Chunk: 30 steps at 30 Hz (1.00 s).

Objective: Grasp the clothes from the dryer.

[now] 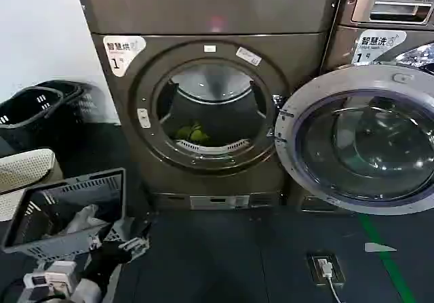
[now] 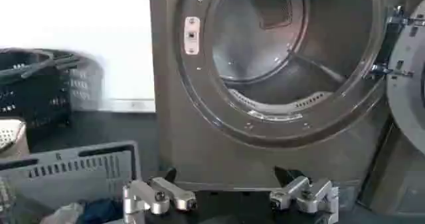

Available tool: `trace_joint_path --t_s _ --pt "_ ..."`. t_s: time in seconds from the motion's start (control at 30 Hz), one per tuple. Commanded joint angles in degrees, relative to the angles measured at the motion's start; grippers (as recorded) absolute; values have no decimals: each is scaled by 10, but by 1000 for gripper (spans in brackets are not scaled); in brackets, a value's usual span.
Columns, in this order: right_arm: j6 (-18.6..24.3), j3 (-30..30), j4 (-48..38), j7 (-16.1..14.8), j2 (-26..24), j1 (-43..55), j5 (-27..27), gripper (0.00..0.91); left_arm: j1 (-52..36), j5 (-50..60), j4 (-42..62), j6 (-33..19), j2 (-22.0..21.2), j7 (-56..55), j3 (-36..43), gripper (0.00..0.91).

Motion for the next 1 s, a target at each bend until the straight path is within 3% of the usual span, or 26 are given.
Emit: trace_joint_path --t_s 0.03,1.0 --pt "15 -3 0 -18 2 0 15 907 -1 -2 -2 28 4 0 4 907" --pt "28 -7 -3 -15 -4 12 30 907 -5 16 -6 28 -15 3 15 907"
